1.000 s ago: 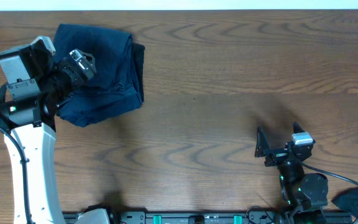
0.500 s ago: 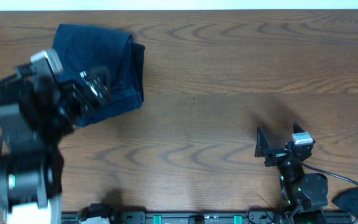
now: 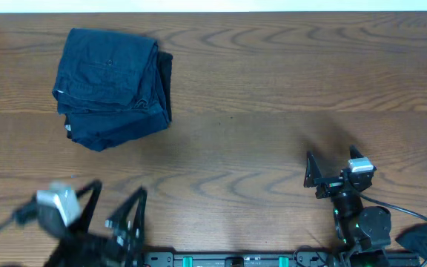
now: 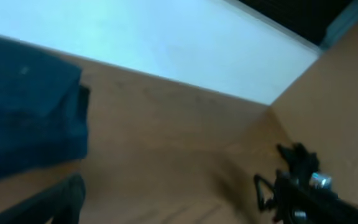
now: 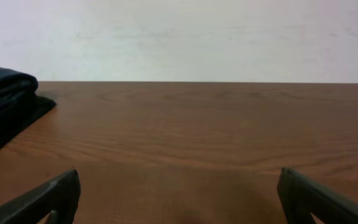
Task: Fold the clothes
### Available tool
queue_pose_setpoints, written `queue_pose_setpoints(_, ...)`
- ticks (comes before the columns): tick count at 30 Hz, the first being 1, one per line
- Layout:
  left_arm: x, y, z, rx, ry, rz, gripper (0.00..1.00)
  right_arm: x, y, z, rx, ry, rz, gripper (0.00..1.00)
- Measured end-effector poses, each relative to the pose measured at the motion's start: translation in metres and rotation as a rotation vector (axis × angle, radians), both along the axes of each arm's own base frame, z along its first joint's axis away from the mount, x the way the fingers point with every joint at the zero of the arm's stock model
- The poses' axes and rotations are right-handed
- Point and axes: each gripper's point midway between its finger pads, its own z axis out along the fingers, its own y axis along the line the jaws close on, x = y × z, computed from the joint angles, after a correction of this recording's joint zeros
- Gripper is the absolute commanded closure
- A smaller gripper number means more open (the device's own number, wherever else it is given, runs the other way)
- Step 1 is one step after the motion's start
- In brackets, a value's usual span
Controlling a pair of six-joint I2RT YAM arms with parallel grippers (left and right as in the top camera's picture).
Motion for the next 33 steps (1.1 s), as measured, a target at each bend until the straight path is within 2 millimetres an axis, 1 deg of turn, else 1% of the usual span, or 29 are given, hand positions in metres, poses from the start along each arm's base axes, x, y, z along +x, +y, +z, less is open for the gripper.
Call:
queue_pose_setpoints(3, -0.018, 0.008, -0.012, 0.012, -0.004, 0.04, 0.02, 0.0, 0.0, 0.0, 0.0, 0.0, 0.0, 0.01)
queue_pose_setpoints(5, -0.022, 0.012, -0.021, 0.017, -0.009, 0.058, 0.02, 0.0, 0.0, 0.0, 0.0, 0.0, 0.0, 0.01)
queue_pose_setpoints(7, -0.022, 0.014, -0.031, 0.022, 0.002, 0.069, 0.02, 0.0, 0.0, 0.0, 0.0, 0.0, 0.0, 0.01)
queue_pose_setpoints(8, -0.019, 0.014, -0.043, 0.025, 0.022, 0.073, 0.02, 0.0, 0.0, 0.0, 0.0, 0.0, 0.0, 0.01)
queue_pose_setpoints(10, -0.013, 0.015, -0.061, 0.03, 0.048, 0.078, 0.02, 0.0, 0.0, 0.0, 0.0, 0.0, 0.0, 0.01)
queue_pose_setpoints(12, -0.004, 0.016, -0.079, 0.036, 0.065, 0.087, 0.02, 0.0, 0.0, 0.0, 0.0, 0.0, 0.0, 0.01)
queue_pose_setpoints(17, 0.026, 0.014, -0.102, 0.029, 0.005, 0.093, 0.02, 0.0, 0.0, 0.0, 0.0, 0.0, 0.0, 0.01)
queue_pose_setpoints(19, 0.041, 0.013, -0.107, 0.022, -0.046, 0.095, 0.02, 0.0, 0.0, 0.0, 0.0, 0.0, 0.0, 0.01)
queue_pose_setpoints(20, 0.047, 0.012, -0.113, 0.021, -0.052, 0.095, 0.02, 0.0, 0.0, 0.0, 0.0, 0.0, 0.0, 0.01)
queue_pose_setpoints(24, 0.073, 0.011, -0.127, 0.011, -0.137, 0.1, 0.02, 0.0, 0.0, 0.0, 0.0, 0.0, 0.0, 0.01)
queue_pose_setpoints(28, 0.091, 0.018, -0.148, 0.018, -0.17, 0.153, 0.02, 0.0, 0.0, 0.0, 0.0, 0.0, 0.0, 0.01)
queue_pose_setpoints(33, 0.108, 0.032, -0.167, 0.029, -0.199, 0.24, 0.02, 0.0, 0.0, 0.0, 0.0, 0.0, 0.0, 0.01)
